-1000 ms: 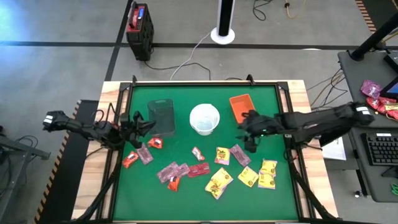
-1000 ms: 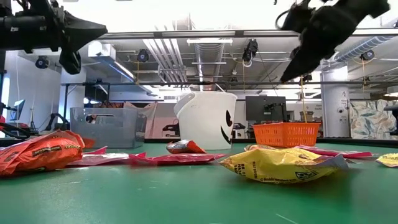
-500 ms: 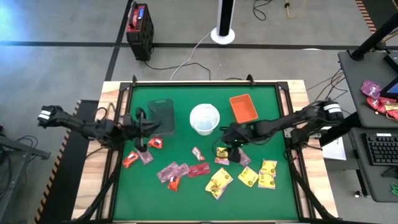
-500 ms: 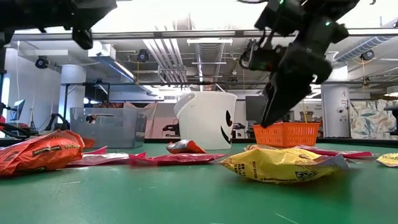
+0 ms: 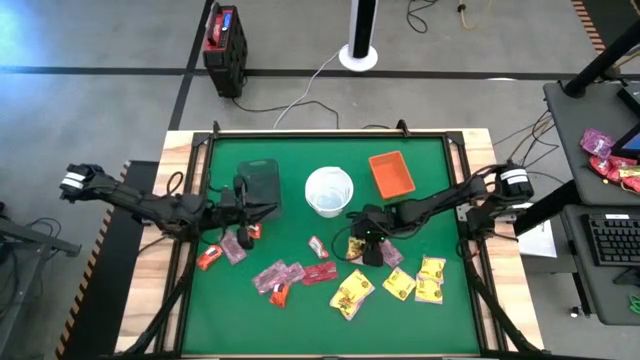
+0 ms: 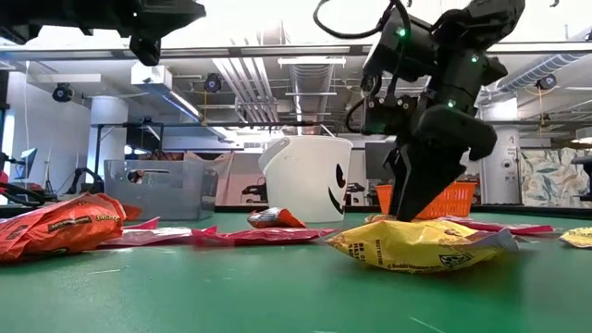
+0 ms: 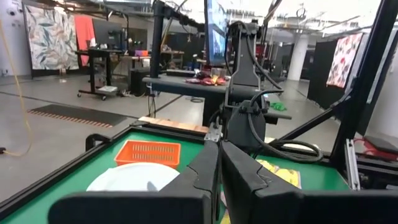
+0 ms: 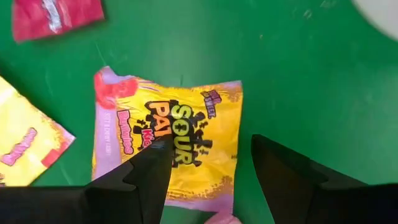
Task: Sort candy by brand, put in halloween buckets
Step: Put the yellow candy into the white bucket
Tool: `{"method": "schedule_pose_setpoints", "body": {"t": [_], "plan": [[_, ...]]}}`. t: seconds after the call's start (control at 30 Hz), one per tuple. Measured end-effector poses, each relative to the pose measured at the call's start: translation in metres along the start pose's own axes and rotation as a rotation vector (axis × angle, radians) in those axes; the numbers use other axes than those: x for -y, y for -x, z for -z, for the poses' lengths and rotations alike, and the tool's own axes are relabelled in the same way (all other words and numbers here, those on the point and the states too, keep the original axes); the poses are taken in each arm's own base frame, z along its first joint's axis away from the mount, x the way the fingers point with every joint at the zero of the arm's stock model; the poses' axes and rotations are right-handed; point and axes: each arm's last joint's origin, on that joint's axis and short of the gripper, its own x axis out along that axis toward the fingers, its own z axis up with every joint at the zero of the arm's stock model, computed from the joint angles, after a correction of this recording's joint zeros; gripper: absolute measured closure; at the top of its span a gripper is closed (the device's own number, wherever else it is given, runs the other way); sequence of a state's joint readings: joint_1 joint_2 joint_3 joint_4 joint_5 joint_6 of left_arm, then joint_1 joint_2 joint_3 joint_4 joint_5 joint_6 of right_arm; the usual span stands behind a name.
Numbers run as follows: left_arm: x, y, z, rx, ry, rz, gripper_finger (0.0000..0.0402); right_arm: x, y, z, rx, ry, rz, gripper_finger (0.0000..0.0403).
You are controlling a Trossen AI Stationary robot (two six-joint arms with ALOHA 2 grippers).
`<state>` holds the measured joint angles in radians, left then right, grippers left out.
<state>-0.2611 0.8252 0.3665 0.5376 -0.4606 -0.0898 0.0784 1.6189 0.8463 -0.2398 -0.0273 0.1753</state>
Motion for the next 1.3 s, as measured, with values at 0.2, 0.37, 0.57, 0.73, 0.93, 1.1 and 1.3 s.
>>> {"method": "schedule_pose_setpoints", "body": {"t": [0.2, 0.37, 0.57, 0.73, 0.93, 1.1, 1.3], "plan": [[0.004, -0.008, -0.002, -0.014, -0.006, -0.002, 0.04, 0.0, -0.008, 0.001, -0.007, 0.011, 0.004, 0.0233], [0.006, -0.011, -0.002, -0.022, -0.013, -0.003, 0.04, 0.0, -0.006, 0.0, 0.005, 0.031, 0.003, 0.0308], [0.005, -0.011, -0.003, -0.017, -0.008, -0.003, 0.04, -0.004, 0.013, -0.004, 0.035, 0.049, -0.098, 0.0386], [0.006, -0.011, -0.003, -0.02, -0.005, -0.004, 0.04, -0.007, 0.05, -0.013, 0.167, 0.06, -0.138, 0.0389], [0.006, -0.011, -0.002, -0.025, -0.017, -0.004, 0.04, -0.003, 0.107, -0.038, 0.516, 0.152, 0.148, 0.039], [0.006, -0.011, -0.004, -0.009, -0.045, -0.003, 0.04, 0.01, 0.13, -0.059, 0.699, 0.157, 0.437, 0.039], [0.008, -0.014, -0.006, -0.011, 0.007, 0.0, 0.04, 0.033, 0.115, -0.074, 0.75, 0.108, 0.518, 0.039]]}}
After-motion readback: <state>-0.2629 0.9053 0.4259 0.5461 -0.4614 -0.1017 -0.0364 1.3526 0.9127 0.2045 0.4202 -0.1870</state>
